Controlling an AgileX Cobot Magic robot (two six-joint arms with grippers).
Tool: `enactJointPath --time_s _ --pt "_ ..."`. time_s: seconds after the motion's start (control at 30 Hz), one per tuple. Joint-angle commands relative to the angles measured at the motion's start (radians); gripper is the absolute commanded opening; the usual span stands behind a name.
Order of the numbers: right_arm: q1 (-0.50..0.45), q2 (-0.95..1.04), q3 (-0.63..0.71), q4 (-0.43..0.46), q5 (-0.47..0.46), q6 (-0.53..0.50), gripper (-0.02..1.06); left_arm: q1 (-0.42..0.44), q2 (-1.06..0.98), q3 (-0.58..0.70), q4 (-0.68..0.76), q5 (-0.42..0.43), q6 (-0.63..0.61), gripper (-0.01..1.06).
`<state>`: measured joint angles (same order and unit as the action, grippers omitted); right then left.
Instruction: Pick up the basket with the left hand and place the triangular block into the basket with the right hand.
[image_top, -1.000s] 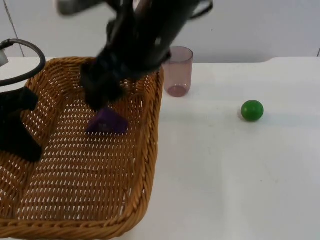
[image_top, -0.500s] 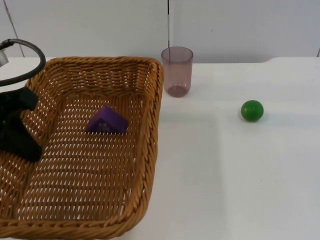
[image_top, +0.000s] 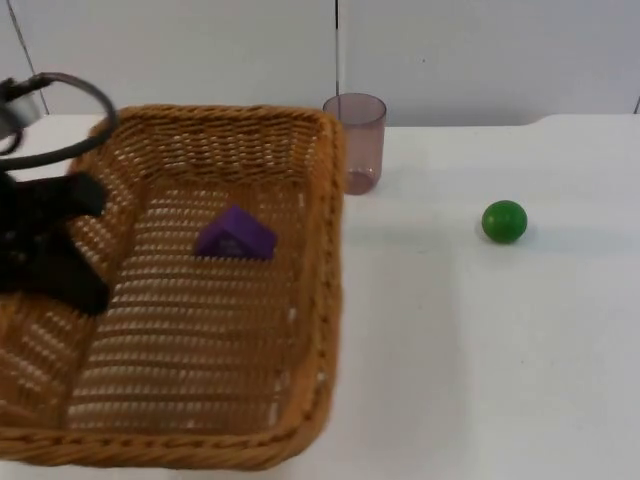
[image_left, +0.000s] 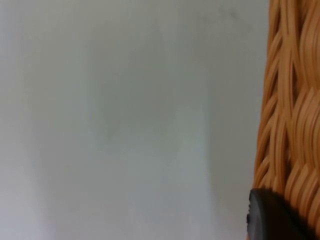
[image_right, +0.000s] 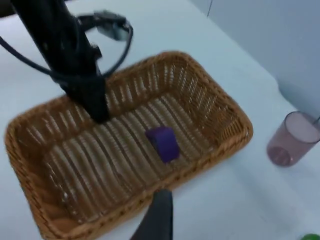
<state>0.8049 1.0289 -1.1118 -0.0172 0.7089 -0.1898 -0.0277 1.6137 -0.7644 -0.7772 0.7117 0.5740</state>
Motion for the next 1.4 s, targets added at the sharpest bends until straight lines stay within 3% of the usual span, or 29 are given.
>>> enactJointPath --time_s 0.0,0.13,0.43,0.73,0.83,0.87,0.9,0.93,1.0,1.03,1.07,1.2,1.37 --pt "0.004 -0.058 0.014 -0.006 -0.019 0.002 0.79 -0.048 0.003 0.002 -0.066 -0.041 -0.02 0.0" --pt "0.004 -0.166 0.016 -0.006 -0.016 0.002 0.79 -0.187 0.087 0.002 -0.165 -0.175 -0.03 0.0" --pt "0.004 -0.23 0.016 -0.006 -0.004 0.002 0.79 -0.335 0.269 -0.004 -0.273 -0.353 0.0 0.0" --pt "0.004 -0.226 0.016 -0.006 0.016 0.009 0.78 -0.354 0.351 -0.038 -0.3 -0.346 0.015 0.01" --pt "0.004 -0.226 0.016 -0.006 0.016 0.009 0.78 -0.354 0.351 -0.038 -0.3 -0.337 0.015 0.24" --pt "0.004 -0.226 0.016 -0.006 0.016 0.009 0.78 -0.354 0.351 -0.038 -0.294 -0.333 0.015 0.43" --pt "0.004 -0.226 0.016 -0.006 0.016 0.009 0.78 -0.354 0.351 -0.038 -0.294 -0.333 0.015 0.43" --pt "0.004 -0.226 0.016 -0.006 0.016 0.009 0.78 -0.354 0.349 -0.038 -0.283 -0.33 0.015 0.63" --pt "0.004 -0.226 0.016 -0.006 0.016 0.017 0.78 -0.354 0.336 -0.038 -0.238 -0.325 0.015 0.93" --pt "0.004 -0.226 0.016 -0.006 0.016 0.017 0.78 -0.354 0.336 -0.038 -0.238 -0.325 0.015 0.93" --pt "0.004 -0.228 0.016 -0.008 0.016 0.017 0.78 -0.354 0.325 -0.038 -0.207 -0.325 0.015 1.05" --pt "0.004 -0.23 0.016 -0.012 0.011 0.017 0.78 -0.34 0.249 -0.038 -0.058 -0.325 -0.05 1.05" --pt "0.004 -0.23 0.016 -0.054 -0.009 0.018 0.78 -0.257 0.066 -0.038 0.186 -0.298 -0.231 1.05"
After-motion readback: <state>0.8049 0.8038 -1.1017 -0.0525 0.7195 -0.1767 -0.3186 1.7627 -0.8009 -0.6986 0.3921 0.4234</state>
